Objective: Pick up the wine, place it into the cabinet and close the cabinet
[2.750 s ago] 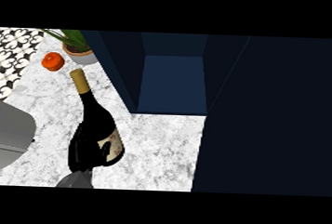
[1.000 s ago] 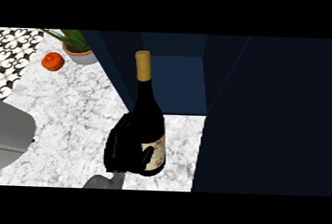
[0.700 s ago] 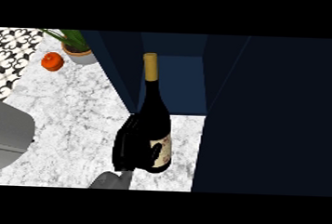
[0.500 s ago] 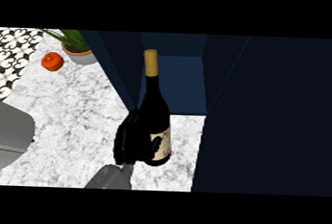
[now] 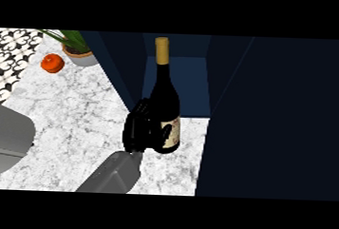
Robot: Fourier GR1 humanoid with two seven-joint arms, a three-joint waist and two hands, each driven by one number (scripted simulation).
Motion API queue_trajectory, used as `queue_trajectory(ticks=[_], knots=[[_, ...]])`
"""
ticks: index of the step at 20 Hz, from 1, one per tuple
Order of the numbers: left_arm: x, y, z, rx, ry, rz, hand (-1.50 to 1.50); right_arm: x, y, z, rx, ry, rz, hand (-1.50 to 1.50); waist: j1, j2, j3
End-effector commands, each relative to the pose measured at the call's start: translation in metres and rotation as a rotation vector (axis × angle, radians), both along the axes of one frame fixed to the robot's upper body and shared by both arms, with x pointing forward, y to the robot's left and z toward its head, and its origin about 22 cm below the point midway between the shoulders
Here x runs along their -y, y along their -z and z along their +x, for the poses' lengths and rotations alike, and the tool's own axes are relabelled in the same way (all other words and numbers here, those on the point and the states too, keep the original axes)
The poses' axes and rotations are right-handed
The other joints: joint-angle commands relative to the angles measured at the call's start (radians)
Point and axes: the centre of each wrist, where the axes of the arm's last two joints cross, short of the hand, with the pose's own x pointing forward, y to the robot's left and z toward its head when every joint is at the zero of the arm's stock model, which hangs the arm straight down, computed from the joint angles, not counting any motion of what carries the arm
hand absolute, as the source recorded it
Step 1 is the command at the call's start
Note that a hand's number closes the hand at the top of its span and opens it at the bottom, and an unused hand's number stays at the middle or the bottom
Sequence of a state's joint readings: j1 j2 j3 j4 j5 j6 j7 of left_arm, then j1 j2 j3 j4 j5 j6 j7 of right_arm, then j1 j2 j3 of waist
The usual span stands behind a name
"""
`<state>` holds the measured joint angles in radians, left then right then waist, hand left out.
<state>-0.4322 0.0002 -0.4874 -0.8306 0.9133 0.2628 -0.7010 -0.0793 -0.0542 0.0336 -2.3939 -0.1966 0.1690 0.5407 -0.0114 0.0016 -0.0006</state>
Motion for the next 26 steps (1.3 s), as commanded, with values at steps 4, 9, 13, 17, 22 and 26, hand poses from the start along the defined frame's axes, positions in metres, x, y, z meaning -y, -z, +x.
queue_trajectory(ticks=[4,9,13,17,22,26], knots=[[0.018,-0.03,0.036,0.031,-0.019,0.018,1.5,-0.001,0.001,0.001,0.014,-0.032,0.011,-1.5,-0.007,0.001,0.0],[0.012,-0.029,0.05,-0.024,-0.046,-0.008,1.5,0.004,0.01,0.0,-0.004,-0.017,0.012,-1.5,-0.007,0.002,0.0],[0.003,-0.037,0.063,0.006,-0.055,-0.018,1.5,-0.002,0.003,0.004,0.012,-0.011,0.019,-1.5,0.003,0.0,0.0],[0.011,-0.047,0.079,0.003,-0.099,0.002,1.5,-0.004,0.003,0.011,0.024,-0.003,0.007,-1.5,-0.014,0.005,0.0],[0.019,-0.074,0.101,0.006,-0.076,0.012,1.5,-0.002,0.01,0.011,0.009,-0.021,0.019,-1.5,-0.021,0.006,0.0],[0.005,-0.067,0.109,-0.024,-0.086,0.036,1.5,0.014,0.004,0.005,0.017,-0.021,0.027,-1.5,-0.019,0.007,0.0]])
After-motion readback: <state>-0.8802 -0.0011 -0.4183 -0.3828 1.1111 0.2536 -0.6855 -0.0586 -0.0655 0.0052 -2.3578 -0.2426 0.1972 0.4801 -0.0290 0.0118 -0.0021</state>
